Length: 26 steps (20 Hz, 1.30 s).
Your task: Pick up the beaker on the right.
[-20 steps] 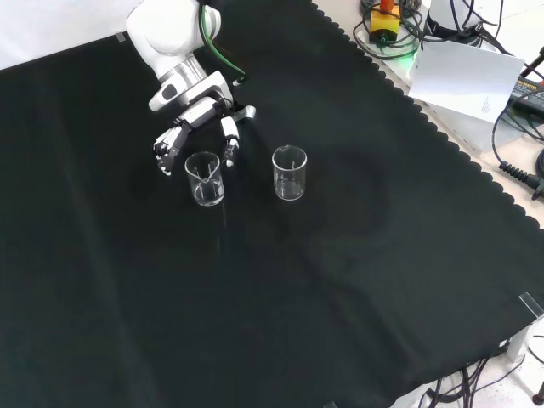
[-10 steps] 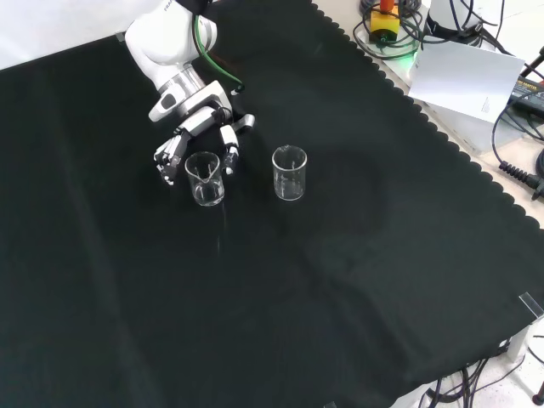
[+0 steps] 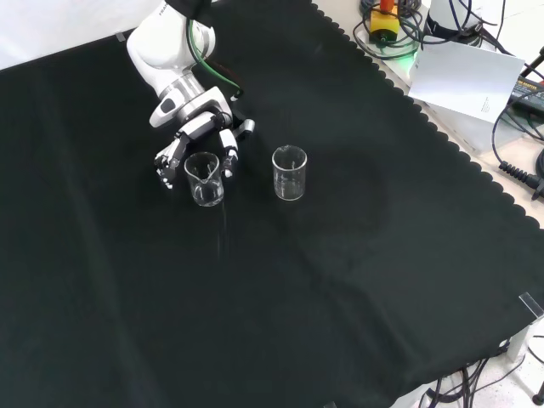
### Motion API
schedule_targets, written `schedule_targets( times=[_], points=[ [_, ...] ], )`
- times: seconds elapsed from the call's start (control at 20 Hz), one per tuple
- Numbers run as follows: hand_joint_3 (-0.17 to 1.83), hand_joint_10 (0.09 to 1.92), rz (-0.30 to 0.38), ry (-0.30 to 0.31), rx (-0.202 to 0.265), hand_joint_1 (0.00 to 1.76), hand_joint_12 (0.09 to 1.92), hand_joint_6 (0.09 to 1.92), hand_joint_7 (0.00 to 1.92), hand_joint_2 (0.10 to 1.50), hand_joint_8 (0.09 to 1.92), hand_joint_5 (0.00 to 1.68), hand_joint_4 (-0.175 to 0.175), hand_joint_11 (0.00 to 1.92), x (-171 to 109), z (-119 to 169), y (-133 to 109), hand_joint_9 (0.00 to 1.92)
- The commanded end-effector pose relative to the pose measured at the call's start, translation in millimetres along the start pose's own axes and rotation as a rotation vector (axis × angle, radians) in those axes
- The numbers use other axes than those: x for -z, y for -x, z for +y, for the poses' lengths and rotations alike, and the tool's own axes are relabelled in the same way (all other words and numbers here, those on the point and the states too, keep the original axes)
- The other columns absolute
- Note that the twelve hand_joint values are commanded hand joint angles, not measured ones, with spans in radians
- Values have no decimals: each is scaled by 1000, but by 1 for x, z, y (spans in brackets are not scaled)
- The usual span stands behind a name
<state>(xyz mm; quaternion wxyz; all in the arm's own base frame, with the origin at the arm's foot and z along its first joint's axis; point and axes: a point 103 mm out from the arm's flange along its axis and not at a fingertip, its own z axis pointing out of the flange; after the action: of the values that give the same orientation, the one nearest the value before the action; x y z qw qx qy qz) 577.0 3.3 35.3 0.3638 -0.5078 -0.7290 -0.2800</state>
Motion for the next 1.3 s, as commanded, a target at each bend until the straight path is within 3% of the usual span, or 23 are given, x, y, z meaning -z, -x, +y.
schedule_targets(
  times=[0.05, 0.25, 0.55, 0.6, 0.8, 0.85, 0.9, 1.0, 1.1, 1.2, 1.3],
  points=[
    [615, 613, 7, -15, 13, 967, 1389, 87, 313, 501, 677, 532, -33, 47, -2, 3, -3, 434],
    [620, 613, -2, -31, 16, 959, 1388, 87, 312, 497, 676, 534, -33, 52, -5, 5, -4, 441],
    [625, 614, 1, -5, -5, 956, 1388, 88, 318, 494, 677, 596, -33, 66, -9, 5, -3, 456],
    [626, 602, 3, 2, -10, 958, 1384, 135, 333, 495, 674, 612, -33, 78, -9, 5, -3, 477],
    [640, 569, 32, 52, -44, 1031, 1346, 757, 445, 539, 681, 722, -18, 207, -9, 6, -1, 605],
    [584, 580, 31, 78, -57, 1058, 1334, 818, 520, 638, 702, 870, 33, 287, -9, 6, -1, 678],
    [528, 564, 28, 99, -68, 1101, 1272, 817, 658, 714, 713, 998, 3, 478, -8, 7, -2, 816],
    [487, 475, -9, 155, -84, 1170, 1062, 770, 923, 768, 689, 1136, -117, 877, -4, 6, -4, 1073],
    [598, 334, -50, 231, -85, 1343, 863, 764, 1190, 672, 659, 1173, -151, 1108, 5, 5, -11, 1374],
    [435, 267, -89, 259, -65, 1404, 724, 595, 1249, 740, 618, 1248, -170, 1224, 17, 6, -19, 1454],
    [237, 147, -129, 269, -41, 1485, 739, 571, 1261, 831, 614, 1242, -175, 1133, 31, 6, -29, 1542]
  ],
)
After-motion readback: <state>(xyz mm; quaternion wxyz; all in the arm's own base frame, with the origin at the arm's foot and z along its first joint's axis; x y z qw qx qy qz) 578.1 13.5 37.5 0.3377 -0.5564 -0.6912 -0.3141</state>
